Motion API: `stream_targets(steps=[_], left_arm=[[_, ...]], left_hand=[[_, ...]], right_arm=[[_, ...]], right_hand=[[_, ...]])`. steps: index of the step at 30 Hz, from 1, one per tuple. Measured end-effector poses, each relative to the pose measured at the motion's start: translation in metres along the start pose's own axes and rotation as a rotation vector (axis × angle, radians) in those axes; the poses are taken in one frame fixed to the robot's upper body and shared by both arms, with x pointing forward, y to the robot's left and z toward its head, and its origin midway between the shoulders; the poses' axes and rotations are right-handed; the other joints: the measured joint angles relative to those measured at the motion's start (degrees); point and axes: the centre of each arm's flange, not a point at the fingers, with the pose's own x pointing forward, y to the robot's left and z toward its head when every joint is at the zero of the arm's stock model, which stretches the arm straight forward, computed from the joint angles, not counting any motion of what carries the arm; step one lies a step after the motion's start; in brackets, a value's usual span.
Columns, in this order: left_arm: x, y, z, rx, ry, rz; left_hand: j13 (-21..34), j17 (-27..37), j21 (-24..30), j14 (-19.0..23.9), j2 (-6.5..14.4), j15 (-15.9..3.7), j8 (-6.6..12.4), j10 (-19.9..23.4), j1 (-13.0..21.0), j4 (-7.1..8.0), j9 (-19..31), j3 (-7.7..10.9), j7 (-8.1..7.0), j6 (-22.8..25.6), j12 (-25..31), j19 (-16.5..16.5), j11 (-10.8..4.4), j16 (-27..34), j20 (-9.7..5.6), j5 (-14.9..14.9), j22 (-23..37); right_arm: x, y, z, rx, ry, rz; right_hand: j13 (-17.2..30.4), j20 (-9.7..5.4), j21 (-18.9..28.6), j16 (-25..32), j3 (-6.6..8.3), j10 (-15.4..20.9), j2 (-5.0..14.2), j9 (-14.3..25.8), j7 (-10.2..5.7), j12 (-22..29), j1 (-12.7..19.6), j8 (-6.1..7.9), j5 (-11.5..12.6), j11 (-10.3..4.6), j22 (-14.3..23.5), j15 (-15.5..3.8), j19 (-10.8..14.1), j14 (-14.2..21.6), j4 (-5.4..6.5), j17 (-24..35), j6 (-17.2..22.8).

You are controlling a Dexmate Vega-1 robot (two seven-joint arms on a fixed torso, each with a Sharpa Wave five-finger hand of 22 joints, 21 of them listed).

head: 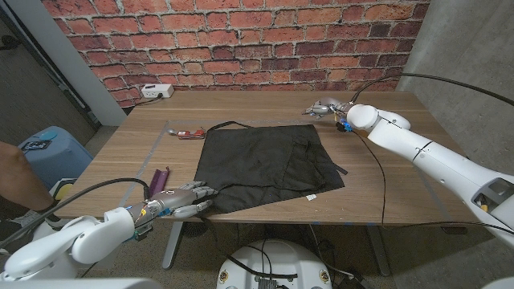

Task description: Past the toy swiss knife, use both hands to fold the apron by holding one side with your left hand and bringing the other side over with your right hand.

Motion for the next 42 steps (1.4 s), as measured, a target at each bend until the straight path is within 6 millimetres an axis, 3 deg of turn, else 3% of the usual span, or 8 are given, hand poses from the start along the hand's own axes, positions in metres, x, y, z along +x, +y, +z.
stream_targets(steps=[17, 29, 42], left_arm=[[0.001, -0.001, 0.003, -0.005, -0.004, -0.012], [0.002, -0.001, 0.003, -0.009, -0.008, -0.016], [0.006, 0.002, 0.0, -0.008, -0.012, -0.022]], left_hand=[[0.0, 0.0, 0.0, 0.0, 0.0, 0.0, 0.0, 0.0, 0.0, -0.02, 0.0, 0.5, -0.11, -0.11, 0.0, 0.0, 0.0, 0.0, 0.0, 0.23, 0.0], [0.0, 0.0, 0.0, 0.0, 0.0, 0.0, 0.0, 0.0, 0.0, -0.02, 0.0, 0.5, -0.31, -0.31, 0.0, 0.0, 0.0, 0.0, 0.01, 0.23, 0.0], [0.0, 0.0, 0.0, 0.0, 0.0, 0.0, 0.0, 0.0, 0.0, -0.11, 0.0, 0.9, -0.31, -0.31, 0.0, 0.0, 0.0, 0.0, 0.01, 0.23, 0.0]], right_arm=[[0.011, 0.009, 0.009, -0.153, 0.038, 0.02], [0.016, 0.01, 0.007, -0.252, 0.065, 0.032], [0.016, 0.01, -0.001, -0.322, 0.093, 0.049]], right_hand=[[2.11, 0.2, -0.29, 0.22, 0.07, 2.76, -0.61, 0.28, -0.1, 2.76, 2.57, 0.0, -0.45, -0.72, -0.01, -1.33, 0.2, 1.34, 0.42, 0.9, 0.72], [3.34, 0.2, -0.5, 0.22, -0.26, 1.89, -1.14, 0.28, -0.45, 3.53, 3.1, -0.27, -0.45, -1.57, -0.01, -1.76, 0.19, 1.52, 0.75, 1.59, 1.05], [4.53, -0.01, -0.48, 0.43, -0.32, 1.52, -1.59, 0.54, -1.85, 4.87, 4.15, -0.27, -0.45, -1.94, -0.01, -2.4, -0.02, 1.98, 0.81, 2.12, 2.45]])
